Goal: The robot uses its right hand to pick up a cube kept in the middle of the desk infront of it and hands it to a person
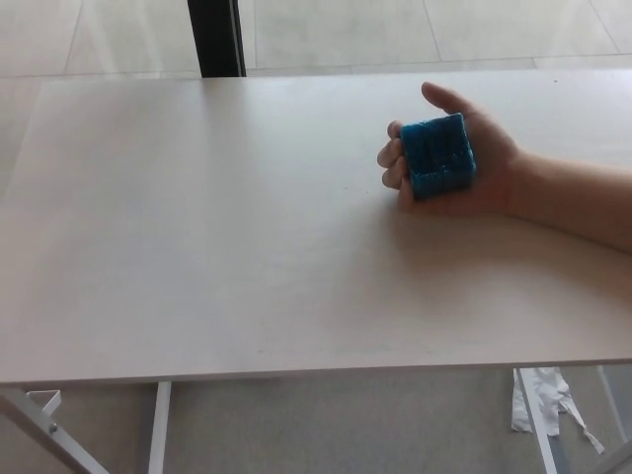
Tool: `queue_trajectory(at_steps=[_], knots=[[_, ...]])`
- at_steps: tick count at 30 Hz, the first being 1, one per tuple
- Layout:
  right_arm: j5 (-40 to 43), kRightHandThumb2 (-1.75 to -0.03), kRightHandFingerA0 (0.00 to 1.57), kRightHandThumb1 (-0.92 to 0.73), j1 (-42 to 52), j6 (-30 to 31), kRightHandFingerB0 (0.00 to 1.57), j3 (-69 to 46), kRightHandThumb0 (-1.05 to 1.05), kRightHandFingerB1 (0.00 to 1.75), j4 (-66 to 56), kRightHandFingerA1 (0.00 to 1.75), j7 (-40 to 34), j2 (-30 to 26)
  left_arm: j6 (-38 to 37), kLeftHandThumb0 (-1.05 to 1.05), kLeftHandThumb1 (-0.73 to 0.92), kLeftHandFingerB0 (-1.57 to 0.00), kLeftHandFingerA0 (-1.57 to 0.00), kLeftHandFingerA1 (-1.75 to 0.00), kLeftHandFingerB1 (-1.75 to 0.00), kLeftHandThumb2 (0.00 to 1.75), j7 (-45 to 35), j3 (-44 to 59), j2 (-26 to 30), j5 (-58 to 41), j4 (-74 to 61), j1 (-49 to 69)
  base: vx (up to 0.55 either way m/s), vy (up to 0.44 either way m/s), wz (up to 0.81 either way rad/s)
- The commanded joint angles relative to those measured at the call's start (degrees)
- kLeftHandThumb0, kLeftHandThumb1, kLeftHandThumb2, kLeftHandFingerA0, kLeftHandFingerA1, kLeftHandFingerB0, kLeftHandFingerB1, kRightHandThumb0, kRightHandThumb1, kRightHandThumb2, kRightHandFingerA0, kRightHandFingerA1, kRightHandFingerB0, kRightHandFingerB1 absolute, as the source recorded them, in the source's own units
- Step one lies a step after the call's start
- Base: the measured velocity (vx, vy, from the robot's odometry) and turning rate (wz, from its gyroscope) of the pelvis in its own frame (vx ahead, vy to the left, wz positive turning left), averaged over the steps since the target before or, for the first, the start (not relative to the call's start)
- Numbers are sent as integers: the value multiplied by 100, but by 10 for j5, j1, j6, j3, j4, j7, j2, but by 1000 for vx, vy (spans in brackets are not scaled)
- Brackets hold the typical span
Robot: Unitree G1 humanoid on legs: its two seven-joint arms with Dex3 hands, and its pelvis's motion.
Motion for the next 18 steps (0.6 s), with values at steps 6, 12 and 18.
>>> queue_trajectory(at_steps=[6,12,18], knots=[[71,-59,67,-65,-9,-16,51,71,-40,45,41,57,56,-34,3,-65,78,-50,-51,-53,-43,63,8,1,25,11,1,-2,0,0,0],[94,-59,67,-65,-9,-17,51,97,-40,45,44,57,55,-44,6,-69,77,-55,-54,-54,-42,63,16,4,20,9,6,2,0,0,0],[112,-59,67,-65,-9,-19,51,114,-40,45,46,57,52,-45,7,-72,76,-56,-55,-56,-43,63,13,0,25,13,5,-2,0,0,0]])
